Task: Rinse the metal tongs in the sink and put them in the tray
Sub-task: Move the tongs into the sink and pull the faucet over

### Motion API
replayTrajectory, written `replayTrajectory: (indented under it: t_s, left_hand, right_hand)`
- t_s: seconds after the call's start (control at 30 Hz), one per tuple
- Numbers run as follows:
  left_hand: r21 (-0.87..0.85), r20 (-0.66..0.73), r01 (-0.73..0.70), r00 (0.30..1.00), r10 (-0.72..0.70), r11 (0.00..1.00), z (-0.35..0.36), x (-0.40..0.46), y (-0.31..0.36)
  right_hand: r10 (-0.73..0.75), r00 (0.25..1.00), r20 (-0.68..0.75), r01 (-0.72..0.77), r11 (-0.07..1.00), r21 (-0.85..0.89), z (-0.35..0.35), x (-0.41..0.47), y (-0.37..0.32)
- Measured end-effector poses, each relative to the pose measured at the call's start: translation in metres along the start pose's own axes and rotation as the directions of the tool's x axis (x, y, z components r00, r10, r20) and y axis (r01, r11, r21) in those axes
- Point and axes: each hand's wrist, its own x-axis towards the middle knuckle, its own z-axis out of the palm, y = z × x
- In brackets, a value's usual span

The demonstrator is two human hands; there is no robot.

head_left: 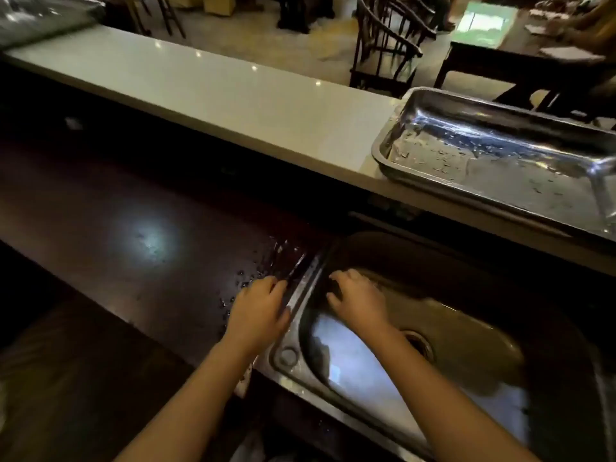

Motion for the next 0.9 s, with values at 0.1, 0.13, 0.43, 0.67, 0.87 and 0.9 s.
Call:
replayTrajectory:
  t_s: [0.1, 0.13, 0.43, 0.67, 0.87, 0.9]
  left_hand:
    - [-0.006, 0.003, 0.060, 0.998, -0.060, 0.998, 0.007, 0.002, -0.022]
    - [0.019, 0.036, 0.086, 0.996, -0.086, 0.996, 0.009, 0.000, -0.027]
    - [0.023, 0.260, 0.175, 0.950, -0.175, 0.984, 0.038, -0.001, -0.055]
    - [-0.252, 0.183, 0.185, 0.973, -0.141, 0.950, 0.052, -0.006, -0.058]
    - [-0.362, 0.004, 0.155, 0.986, -0.164, 0.919, 0.049, -0.005, -0.047]
    - [-0.375, -0.012, 0.154, 0.985, -0.171, 0.914, 0.046, -0.004, -0.043]
  right_hand:
    - [-0.039, 0.998, 0.050, 0.039, 0.999, -0.002, 0.020, 0.019, -0.023]
    - [-0.044, 0.996, 0.082, 0.044, 0.999, 0.002, 0.028, 0.024, -0.032]
    - [-0.104, 0.970, 0.220, 0.142, 0.976, -0.167, 0.075, 0.048, -0.054]
    - [-0.105, 0.987, 0.121, 0.109, 0.994, -0.030, 0.082, 0.053, -0.052]
    - [0.215, 0.974, -0.066, -0.136, 0.798, 0.587, 0.071, 0.039, -0.062]
    - [0.313, 0.949, -0.028, -0.197, 0.661, 0.724, 0.068, 0.039, -0.064]
